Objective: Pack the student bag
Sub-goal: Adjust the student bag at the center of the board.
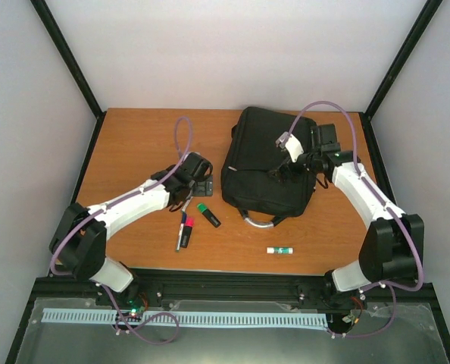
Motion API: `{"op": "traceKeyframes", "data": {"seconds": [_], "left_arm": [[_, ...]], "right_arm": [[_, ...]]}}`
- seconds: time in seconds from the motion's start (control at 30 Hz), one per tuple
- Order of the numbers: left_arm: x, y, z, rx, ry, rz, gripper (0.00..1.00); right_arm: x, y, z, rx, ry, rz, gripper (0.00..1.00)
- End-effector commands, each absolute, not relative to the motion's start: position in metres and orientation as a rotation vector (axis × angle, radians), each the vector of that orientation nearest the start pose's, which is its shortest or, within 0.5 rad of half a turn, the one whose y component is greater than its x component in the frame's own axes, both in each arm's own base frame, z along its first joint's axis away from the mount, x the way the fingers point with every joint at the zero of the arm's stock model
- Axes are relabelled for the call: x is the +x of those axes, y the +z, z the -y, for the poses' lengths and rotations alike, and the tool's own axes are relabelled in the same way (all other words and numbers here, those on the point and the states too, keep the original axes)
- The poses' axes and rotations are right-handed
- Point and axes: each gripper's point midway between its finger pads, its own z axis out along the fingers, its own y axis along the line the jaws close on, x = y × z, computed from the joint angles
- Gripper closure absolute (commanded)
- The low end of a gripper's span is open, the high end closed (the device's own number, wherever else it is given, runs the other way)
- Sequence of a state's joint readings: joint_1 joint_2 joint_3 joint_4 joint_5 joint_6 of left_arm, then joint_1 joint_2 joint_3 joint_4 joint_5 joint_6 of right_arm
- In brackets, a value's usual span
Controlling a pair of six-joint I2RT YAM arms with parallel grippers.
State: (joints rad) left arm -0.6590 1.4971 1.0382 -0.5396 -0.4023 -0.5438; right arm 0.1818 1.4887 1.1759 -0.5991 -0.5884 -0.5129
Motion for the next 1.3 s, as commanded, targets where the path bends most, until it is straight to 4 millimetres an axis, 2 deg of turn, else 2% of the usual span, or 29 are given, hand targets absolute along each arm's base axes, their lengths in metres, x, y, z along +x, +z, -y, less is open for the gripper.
{"op": "traceKeyframes", "data": {"seconds": [0.0,0.13,0.27,0.37,0.53,0.67,0.77,0.83,0.87,0.93,0.97,1.0,1.13,1.27], "left_arm": [[0.345,0.125,0.206,0.023,-0.188,-2.453,0.00],[0.355,0.129,0.226,0.001,-0.286,-2.444,0.00],[0.374,0.132,0.240,-0.006,-0.326,-2.428,0.00],[0.403,0.134,0.246,-0.063,-0.390,-2.429,0.00],[0.464,0.135,0.260,-0.132,-0.560,-2.461,0.00],[0.513,0.131,0.271,-0.101,-0.561,-2.471,0.00],[0.537,0.124,0.288,-0.039,-0.590,-2.494,0.00],[0.550,0.119,0.304,-0.002,-0.652,-2.495,0.00],[0.553,0.116,0.312,0.012,-0.687,-2.499,0.00],[0.560,0.107,0.319,-0.005,-0.719,-2.509,0.00],[0.562,0.104,0.324,-0.007,-0.744,-2.509,0.00],[0.562,0.101,0.332,0.008,-0.782,-2.505,0.00],[0.546,0.102,0.372,0.164,-0.880,-2.477,0.04],[0.518,0.116,0.413,0.376,-0.831,-2.436,0.04]], "right_arm": [[0.361,0.210,-0.170,-1.043,0.532,-1.990,0.00],[0.347,0.201,-0.184,-1.129,0.707,-2.007,0.00],[0.346,0.203,-0.186,-1.147,0.705,-1.993,0.00],[0.338,0.210,-0.188,-1.176,0.711,-1.940,0.00],[0.334,0.216,-0.182,-1.218,0.624,-1.901,0.00],[0.358,0.225,-0.158,-1.060,0.385,-1.924,0.00],[0.371,0.228,-0.144,-0.979,0.279,-1.966,0.00],[0.394,0.228,-0.120,-0.804,0.137,-2.053,0.00],[0.405,0.227,-0.104,-0.705,0.044,-2.090,0.00],[0.417,0.226,-0.083,-0.631,-0.096,-2.110,0.00],[0.420,0.228,-0.072,-0.550,-0.142,-2.119,0.00],[0.419,0.229,-0.069,-0.514,-0.120,-2.122,0.00],[0.410,0.231,-0.094,-0.601,0.055,-2.105,0.00],[0.396,0.231,-0.116,-0.732,0.169,-2.016,0.00]]}}
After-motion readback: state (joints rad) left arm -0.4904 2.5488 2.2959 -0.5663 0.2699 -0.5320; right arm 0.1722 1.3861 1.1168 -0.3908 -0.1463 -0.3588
